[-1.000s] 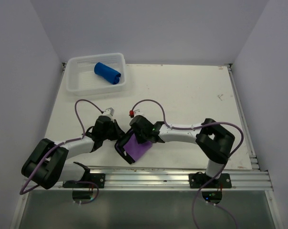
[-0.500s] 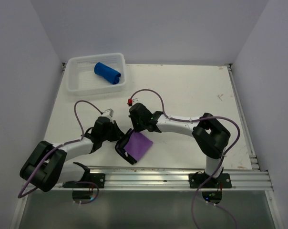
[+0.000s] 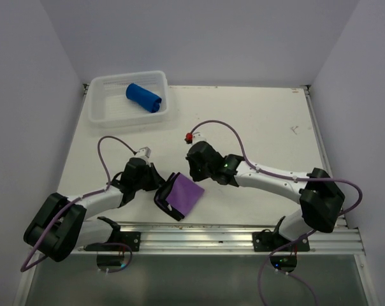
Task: Roll the towels
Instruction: Fold the towel
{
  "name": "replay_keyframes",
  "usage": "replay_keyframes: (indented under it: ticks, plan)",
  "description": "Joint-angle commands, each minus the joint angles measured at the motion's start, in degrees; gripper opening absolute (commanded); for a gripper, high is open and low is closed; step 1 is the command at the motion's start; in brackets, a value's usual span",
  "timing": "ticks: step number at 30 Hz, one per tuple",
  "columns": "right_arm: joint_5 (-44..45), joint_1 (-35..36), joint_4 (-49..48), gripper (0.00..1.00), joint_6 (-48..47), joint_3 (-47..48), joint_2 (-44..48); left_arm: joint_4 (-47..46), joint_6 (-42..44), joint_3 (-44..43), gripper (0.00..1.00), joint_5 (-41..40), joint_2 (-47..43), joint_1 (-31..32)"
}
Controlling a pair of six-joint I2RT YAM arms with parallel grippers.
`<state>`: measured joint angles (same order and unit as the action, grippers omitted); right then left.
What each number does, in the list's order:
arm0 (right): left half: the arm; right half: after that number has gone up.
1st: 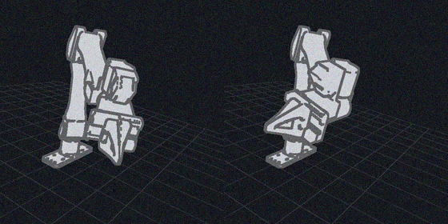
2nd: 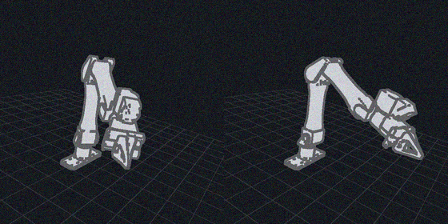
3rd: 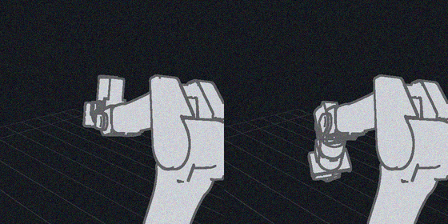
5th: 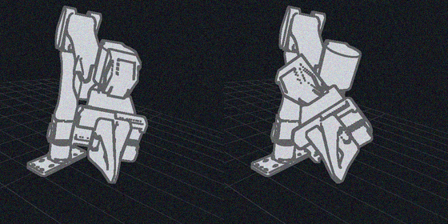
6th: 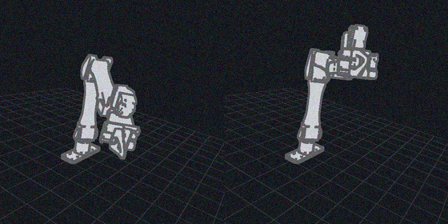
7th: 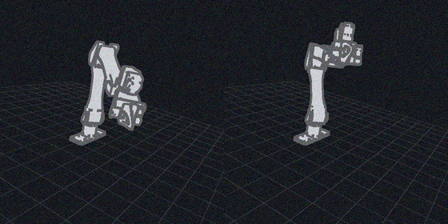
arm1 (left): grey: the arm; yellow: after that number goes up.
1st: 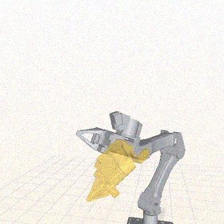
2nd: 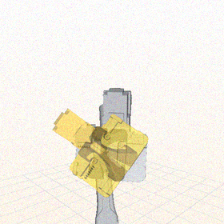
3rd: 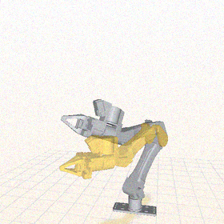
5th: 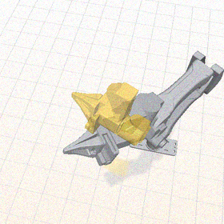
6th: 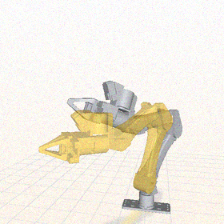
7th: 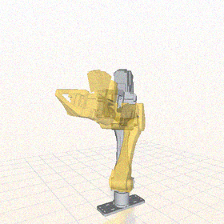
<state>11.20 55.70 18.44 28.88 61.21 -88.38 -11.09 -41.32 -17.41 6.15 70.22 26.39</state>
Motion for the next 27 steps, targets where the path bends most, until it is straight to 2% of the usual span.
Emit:
replay_keyframes:
  ticks: [1,4,12,23,27]
  plan:
    - [-0.6,2.2,3.4,0.11,4.0,-3.5,1.5,1.6,0.4,1.0,0.13,-0.4,-0.4,0.3]
    - [-2.3,3.5,3.5,0.10,6.9,-5.8,1.4,1.7,-0.3,1.6,0.12,-0.7,-1.6,0.6]
    - [-5.4,4.4,-3.7,0.11,10.0,-9.5,-2.7,2.2,-2.4,3.1,0.10,-1.3,-3.9,2.1]
    - [-0.7,2.9,1.2,0.11,5.1,-4.7,-10.5,0.5,-6.6,5.4,0.08,-2.1,-5.5,5.4]
    - [2.5,0.1,3.4,0.11,1.9,-2.6,-10.8,-0.7,-8.3,5.4,0.08,-3.8,-4.7,9.3]
